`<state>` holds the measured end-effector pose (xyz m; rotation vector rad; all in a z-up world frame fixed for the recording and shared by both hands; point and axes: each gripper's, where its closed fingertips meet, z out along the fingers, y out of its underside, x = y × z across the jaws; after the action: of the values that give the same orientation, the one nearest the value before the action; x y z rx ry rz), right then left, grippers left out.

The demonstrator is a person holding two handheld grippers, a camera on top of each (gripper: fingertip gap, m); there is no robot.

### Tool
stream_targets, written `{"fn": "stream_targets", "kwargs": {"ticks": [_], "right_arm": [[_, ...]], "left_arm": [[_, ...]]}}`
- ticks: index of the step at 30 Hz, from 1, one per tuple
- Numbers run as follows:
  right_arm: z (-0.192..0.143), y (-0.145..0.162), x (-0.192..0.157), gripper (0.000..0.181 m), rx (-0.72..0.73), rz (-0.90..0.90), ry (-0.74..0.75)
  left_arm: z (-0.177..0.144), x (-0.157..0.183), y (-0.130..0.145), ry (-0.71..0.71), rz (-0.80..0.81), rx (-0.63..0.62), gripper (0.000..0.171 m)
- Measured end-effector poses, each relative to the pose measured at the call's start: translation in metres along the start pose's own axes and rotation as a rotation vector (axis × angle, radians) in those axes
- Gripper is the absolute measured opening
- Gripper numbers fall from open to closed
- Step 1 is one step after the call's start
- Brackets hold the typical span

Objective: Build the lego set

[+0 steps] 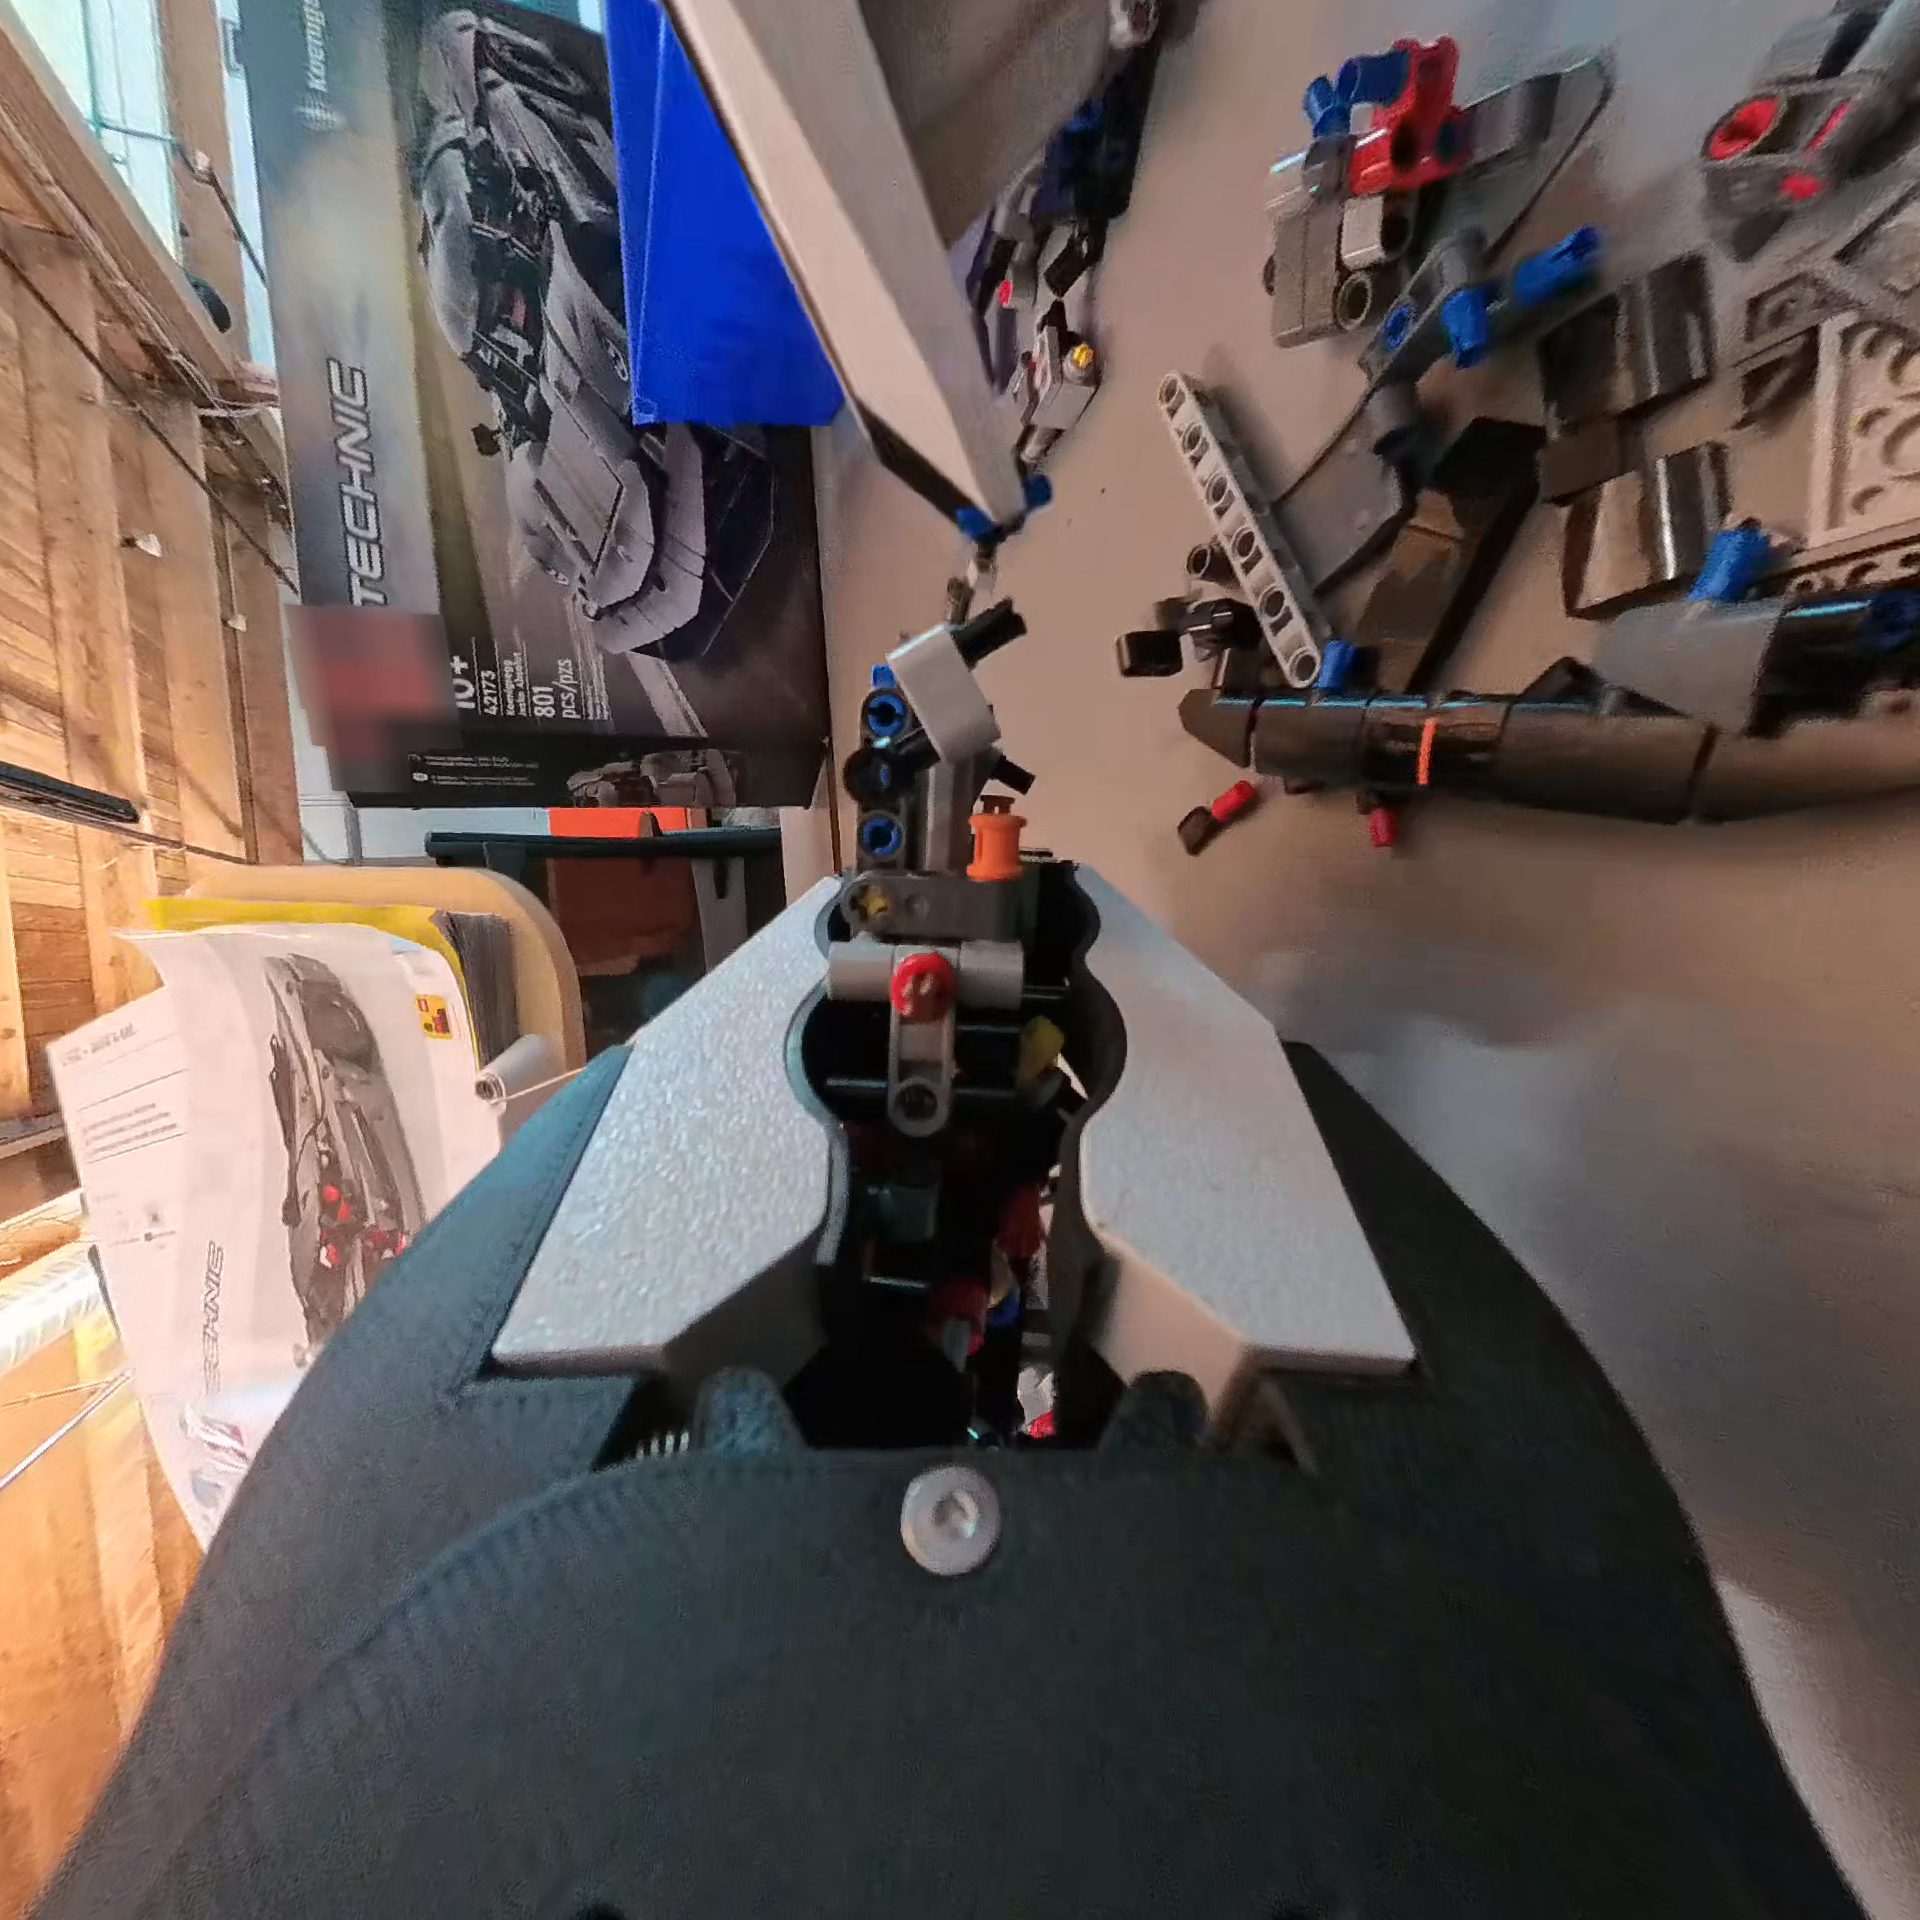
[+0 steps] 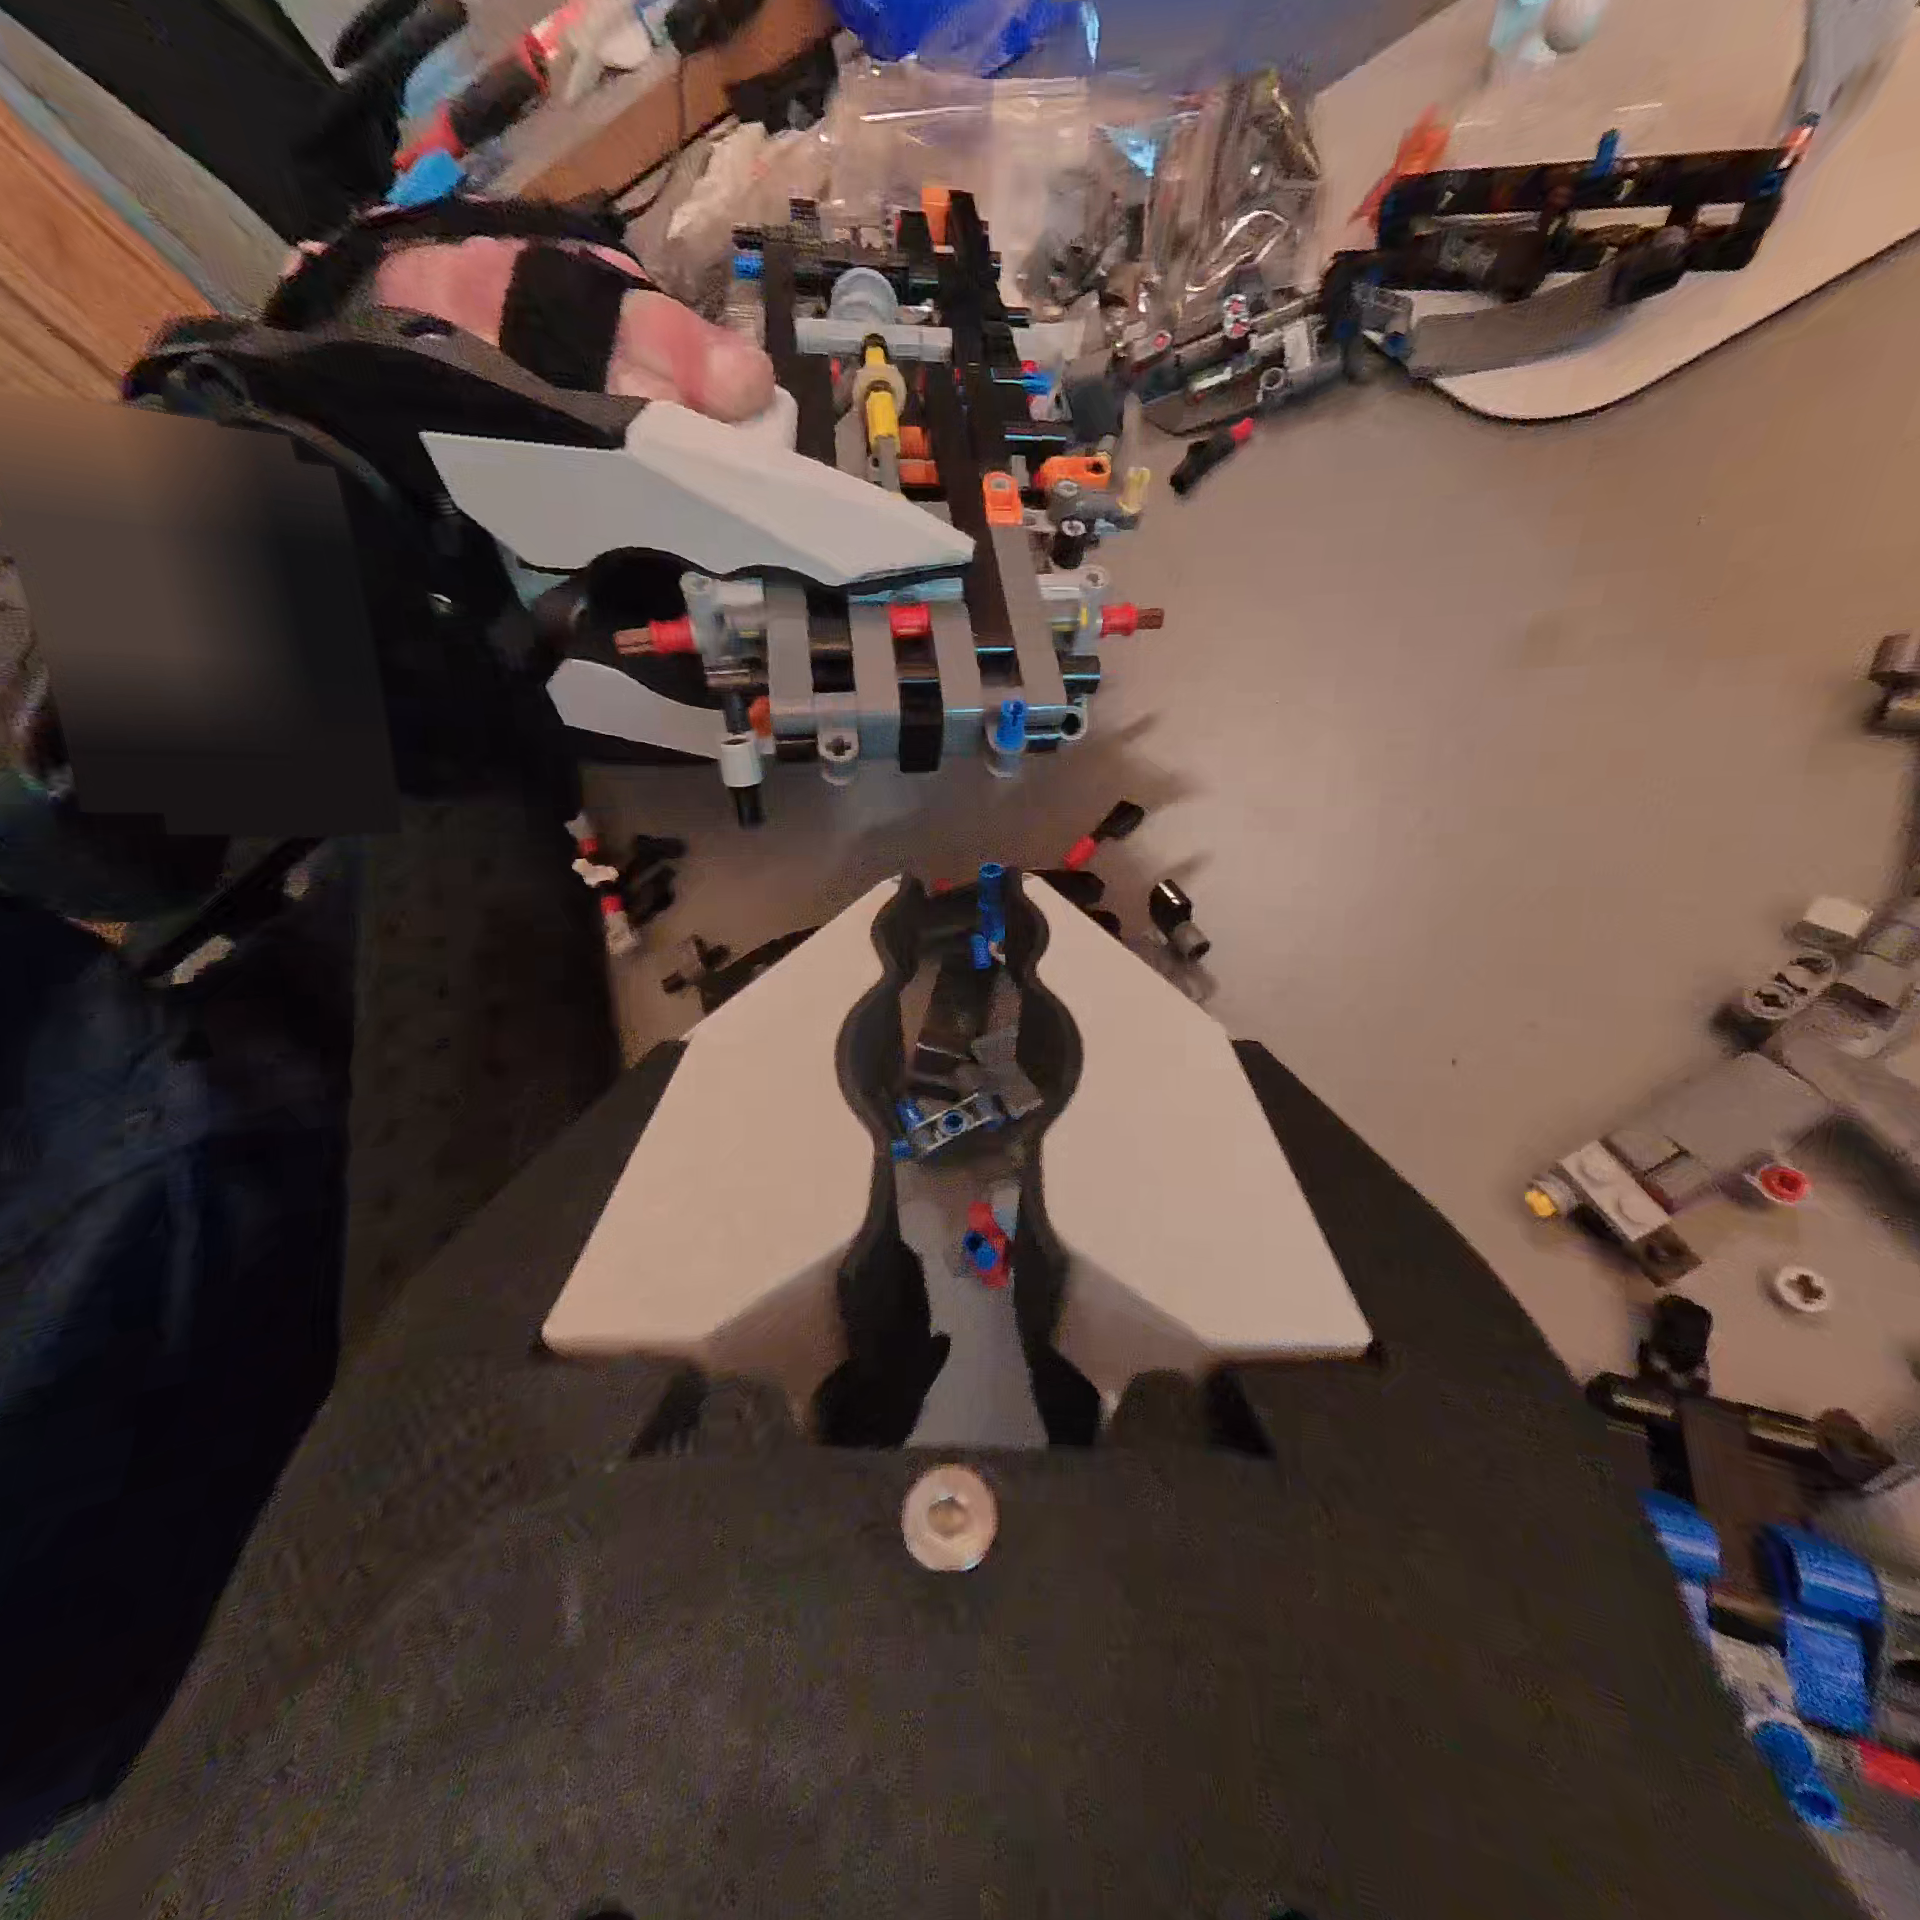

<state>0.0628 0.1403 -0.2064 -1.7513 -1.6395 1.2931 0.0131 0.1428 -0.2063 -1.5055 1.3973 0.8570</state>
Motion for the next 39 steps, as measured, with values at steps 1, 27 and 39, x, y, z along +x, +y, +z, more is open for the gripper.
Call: {"fn": "stream_targets", "kwargs": {"ticks": [1, 27, 39], "right_arm": [[0.002, -0.001, -0.001, 0.014, 0.005, -0.013, 0.002], [0.005, -0.019, 0.004, 0.000, 0.112, 0.022, 0.016], [-0.018, -0.049, 0.000, 0.002, 0.328, 0.110, -0.042]], "left_arm": [[0.000, 0.001, -0.001, 0.001, 0.006, 0.007, 0.033], [-0.001, 0.006, -0.015, 0.002, 0.028, 0.027, 0.034], [-0.006, -0.003, -0.024, 0.017, -0.022, 0.025, 0.033]]}}
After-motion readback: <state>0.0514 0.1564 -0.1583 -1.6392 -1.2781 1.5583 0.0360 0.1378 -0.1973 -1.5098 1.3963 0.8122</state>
